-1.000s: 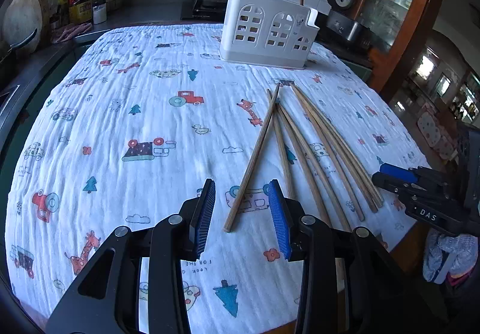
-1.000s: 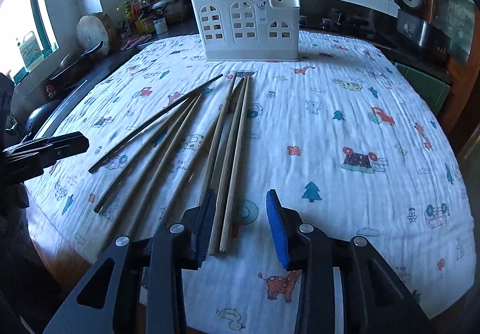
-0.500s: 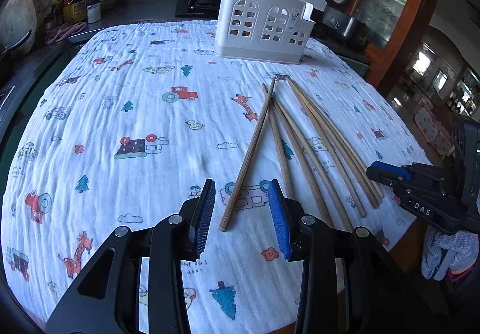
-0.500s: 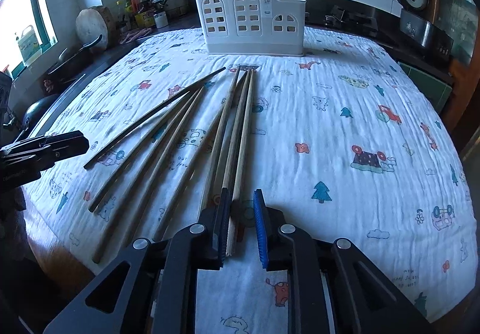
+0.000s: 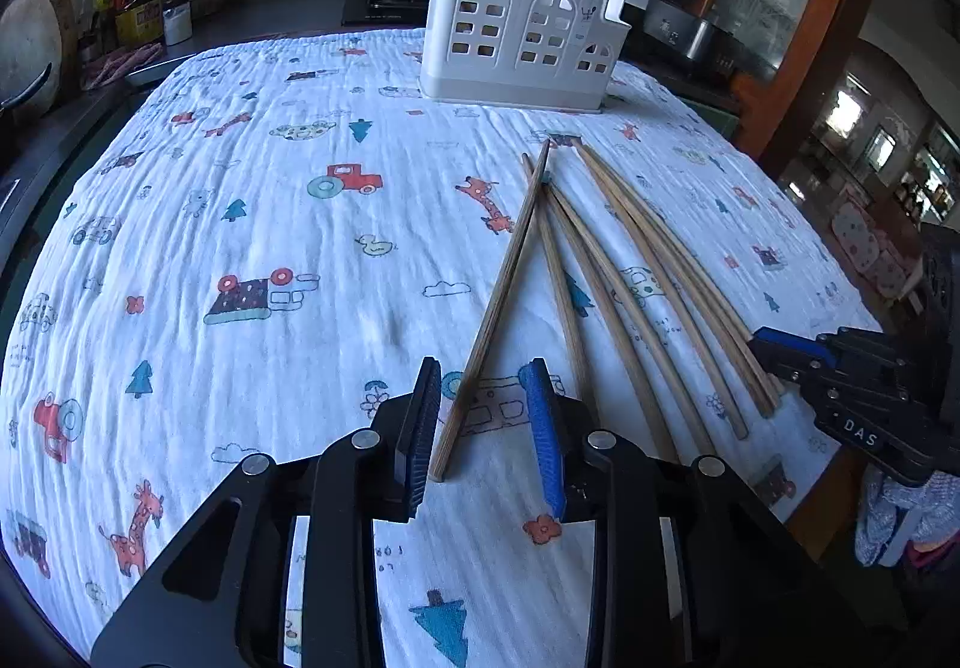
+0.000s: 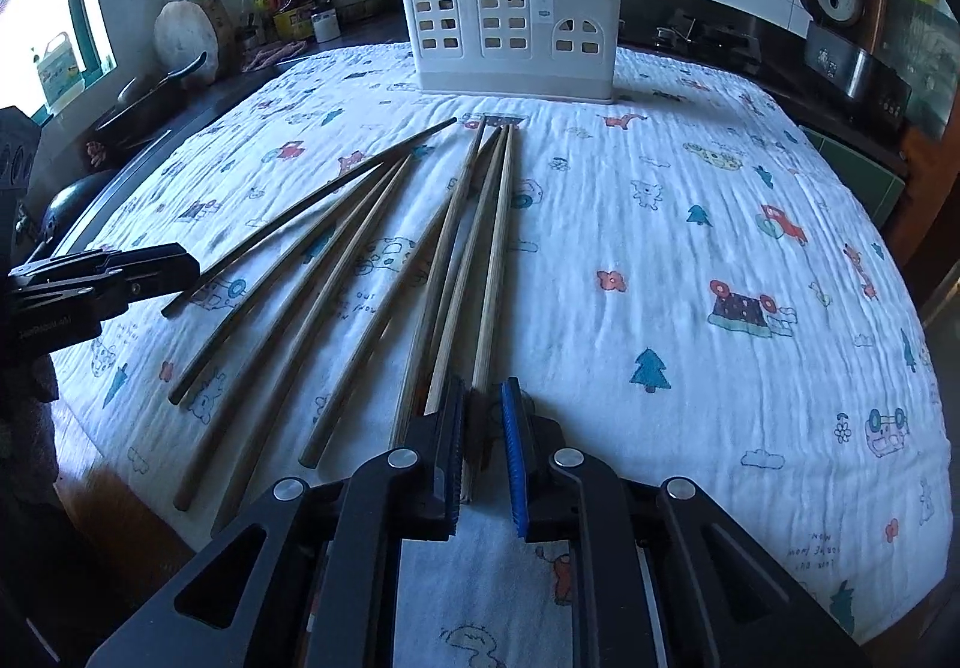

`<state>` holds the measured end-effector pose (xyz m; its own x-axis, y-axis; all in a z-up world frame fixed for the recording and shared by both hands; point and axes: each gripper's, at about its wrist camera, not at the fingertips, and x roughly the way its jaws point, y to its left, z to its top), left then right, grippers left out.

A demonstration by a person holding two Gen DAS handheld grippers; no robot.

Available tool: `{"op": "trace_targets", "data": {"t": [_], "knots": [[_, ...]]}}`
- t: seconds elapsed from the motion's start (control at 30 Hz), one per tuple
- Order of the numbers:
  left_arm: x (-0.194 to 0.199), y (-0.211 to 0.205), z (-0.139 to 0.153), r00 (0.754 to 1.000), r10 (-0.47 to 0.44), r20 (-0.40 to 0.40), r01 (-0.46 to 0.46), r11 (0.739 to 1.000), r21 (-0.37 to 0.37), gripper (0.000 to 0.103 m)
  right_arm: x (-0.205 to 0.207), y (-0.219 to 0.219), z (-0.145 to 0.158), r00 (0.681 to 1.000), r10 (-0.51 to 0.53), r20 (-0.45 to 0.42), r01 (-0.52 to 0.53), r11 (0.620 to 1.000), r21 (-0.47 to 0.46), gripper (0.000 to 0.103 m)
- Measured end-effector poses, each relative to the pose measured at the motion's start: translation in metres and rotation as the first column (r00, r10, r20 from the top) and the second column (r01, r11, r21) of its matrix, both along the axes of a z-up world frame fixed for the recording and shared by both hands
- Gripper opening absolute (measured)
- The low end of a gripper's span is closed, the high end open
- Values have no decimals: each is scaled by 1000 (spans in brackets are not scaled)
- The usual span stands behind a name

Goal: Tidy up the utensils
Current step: 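Close the left tool on a chopstick while the right tool grasps another, then lift both held chopsticks and carry them over the white holder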

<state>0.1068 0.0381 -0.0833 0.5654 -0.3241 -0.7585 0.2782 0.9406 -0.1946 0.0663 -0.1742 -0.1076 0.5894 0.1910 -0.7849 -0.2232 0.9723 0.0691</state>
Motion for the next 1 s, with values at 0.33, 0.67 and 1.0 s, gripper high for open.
{"op": "trace_targets", "data": {"t": [0.33,0.67,1.0], "knots": [[10,-9,-13,1000,6,-24,-5,1000,24,22,-1,-2,0,1000,-3,-1,3,1000,5,9],[8,-16,-13,1000,11,4,-11,994,105,11,-1,-3,-1,1000,-8,9,7,1000,12,9],[5,-13,4,1000,6,11,-7,998,60,6,-5,-6,16,999,-20,50,19,1000,16,7]]}}
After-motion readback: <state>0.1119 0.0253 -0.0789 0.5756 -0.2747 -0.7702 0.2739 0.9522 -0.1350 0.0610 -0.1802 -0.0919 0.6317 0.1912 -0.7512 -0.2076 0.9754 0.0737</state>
